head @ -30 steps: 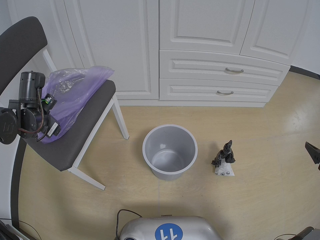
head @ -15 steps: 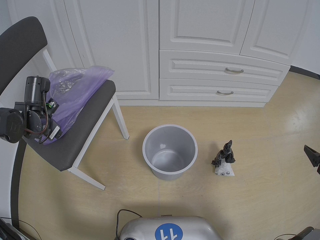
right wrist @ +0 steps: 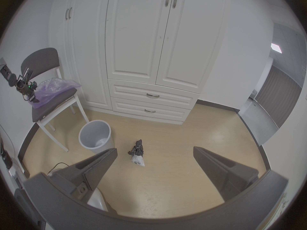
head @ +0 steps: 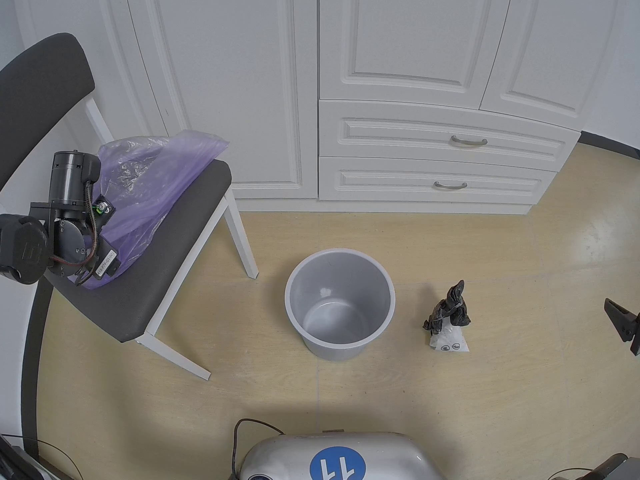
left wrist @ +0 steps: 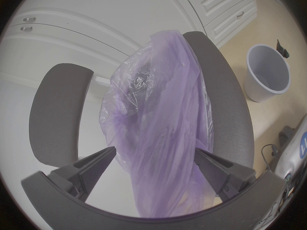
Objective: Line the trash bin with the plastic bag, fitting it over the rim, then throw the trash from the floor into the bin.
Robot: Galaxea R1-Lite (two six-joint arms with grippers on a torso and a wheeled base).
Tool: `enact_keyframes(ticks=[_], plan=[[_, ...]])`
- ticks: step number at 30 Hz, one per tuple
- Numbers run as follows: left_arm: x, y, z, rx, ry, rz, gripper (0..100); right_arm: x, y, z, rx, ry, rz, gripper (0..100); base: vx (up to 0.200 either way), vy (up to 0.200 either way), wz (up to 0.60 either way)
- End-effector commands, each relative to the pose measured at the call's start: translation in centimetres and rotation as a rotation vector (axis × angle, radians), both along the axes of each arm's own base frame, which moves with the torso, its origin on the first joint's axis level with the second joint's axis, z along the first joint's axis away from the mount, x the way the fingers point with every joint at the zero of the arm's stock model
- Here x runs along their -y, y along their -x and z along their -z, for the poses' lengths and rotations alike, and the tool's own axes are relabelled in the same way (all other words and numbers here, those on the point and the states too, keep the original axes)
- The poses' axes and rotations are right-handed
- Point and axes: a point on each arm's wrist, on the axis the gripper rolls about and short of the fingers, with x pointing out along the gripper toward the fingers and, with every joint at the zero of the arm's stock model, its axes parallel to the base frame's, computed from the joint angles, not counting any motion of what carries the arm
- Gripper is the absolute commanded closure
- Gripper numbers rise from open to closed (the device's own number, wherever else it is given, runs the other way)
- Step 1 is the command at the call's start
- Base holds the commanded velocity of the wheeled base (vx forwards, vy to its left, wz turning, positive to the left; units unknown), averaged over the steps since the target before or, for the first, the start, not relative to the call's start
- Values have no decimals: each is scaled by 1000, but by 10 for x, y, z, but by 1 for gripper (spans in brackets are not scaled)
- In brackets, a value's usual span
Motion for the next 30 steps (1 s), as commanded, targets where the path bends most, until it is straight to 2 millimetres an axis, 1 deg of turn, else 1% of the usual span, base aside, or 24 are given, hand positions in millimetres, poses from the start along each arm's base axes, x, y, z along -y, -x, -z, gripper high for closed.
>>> enact_keyframes(ticks=[1,3,4,8,11,12,16,20,21,23,25,27,29,30], plan=[[-1,1,0,1,0,-3,0,0,1,2,-6,14,-3,0,0,0,0],[-2,1,1,0,5,-3,0,0,1,3,-7,17,-3,0,0,0,0],[-2,1,1,-1,7,-3,100,0,1,2,-6,17,-3,0,0,0,0],[0,0,1,5,13,-1,100,0,1,3,-11,18,-5,0,0,0,0],[1,-2,0,33,24,5,100,0,2,3,-6,18,-2,0,0,0,0],[1,-3,-2,66,36,18,100,0,3,3,2,18,4,0,0,0,0],[-1,0,5,123,103,82,100,0,11,-2,44,22,6,0,0,0,0],[-2,3,9,169,127,93,100,0,15,-3,66,23,6,0,0,0,0],[-6,1,4,217,124,76,100,0,18,-5,86,22,2,0,0,0,0],[-10,0,-1,255,123,66,100,-1,24,-10,123,24,1,0,0,0,0],[-10,3,-8,298,128,67,100,-1,30,-18,166,24,1,0,0,0,0],[-10,15,-15,334,141,74,100,-1,32,-21,183,25,1,0,0,0,0],[-9,31,-18,360,170,74,100,-1,33,-23,193,26,3,0,0,0,0],[-9,31,-18,360,170,74,100,-1,33,-23,193,26,3,0,0,0,0]])
